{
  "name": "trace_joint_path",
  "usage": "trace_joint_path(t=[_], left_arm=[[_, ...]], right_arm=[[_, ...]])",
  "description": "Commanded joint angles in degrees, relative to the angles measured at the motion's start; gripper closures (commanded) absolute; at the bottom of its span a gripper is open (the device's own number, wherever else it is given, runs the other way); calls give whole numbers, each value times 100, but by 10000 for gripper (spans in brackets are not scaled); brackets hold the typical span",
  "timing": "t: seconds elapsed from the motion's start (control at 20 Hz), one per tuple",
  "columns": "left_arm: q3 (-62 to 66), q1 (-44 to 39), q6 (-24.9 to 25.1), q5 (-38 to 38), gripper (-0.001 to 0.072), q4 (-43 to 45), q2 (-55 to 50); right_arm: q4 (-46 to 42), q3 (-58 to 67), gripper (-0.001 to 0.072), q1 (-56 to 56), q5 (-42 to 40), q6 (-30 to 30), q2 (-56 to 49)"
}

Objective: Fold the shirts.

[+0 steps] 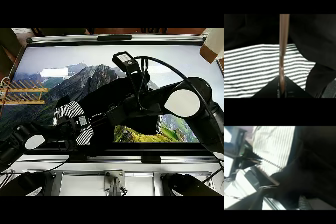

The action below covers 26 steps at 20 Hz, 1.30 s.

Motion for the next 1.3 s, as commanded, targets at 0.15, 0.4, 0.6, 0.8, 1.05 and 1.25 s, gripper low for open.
trace_joint_path(t=[0.15,0.4,0.6,0.8,1.05,1.25], left_arm=[[11,2,0,39,662,-251,2],[17,2,-2,-37,662,-249,2],[24,4,-2,-72,663,-249,0],[24,4,-4,-72,662,-249,2],[26,4,-11,-103,662,-249,2],[26,2,-22,-94,662,-249,0]], right_arm=[[-713,4,162,24,391,605,730],[-3648,4,163,24,1788,2203,1753],[-4332,-389,162,-94,3383,1720,1805],[-2809,-2208,163,-981,2251,1917,2079],[-2142,-3222,163,-1414,144,1665,1904],[-2201,-3222,167,-1414,-227,1665,1325]])
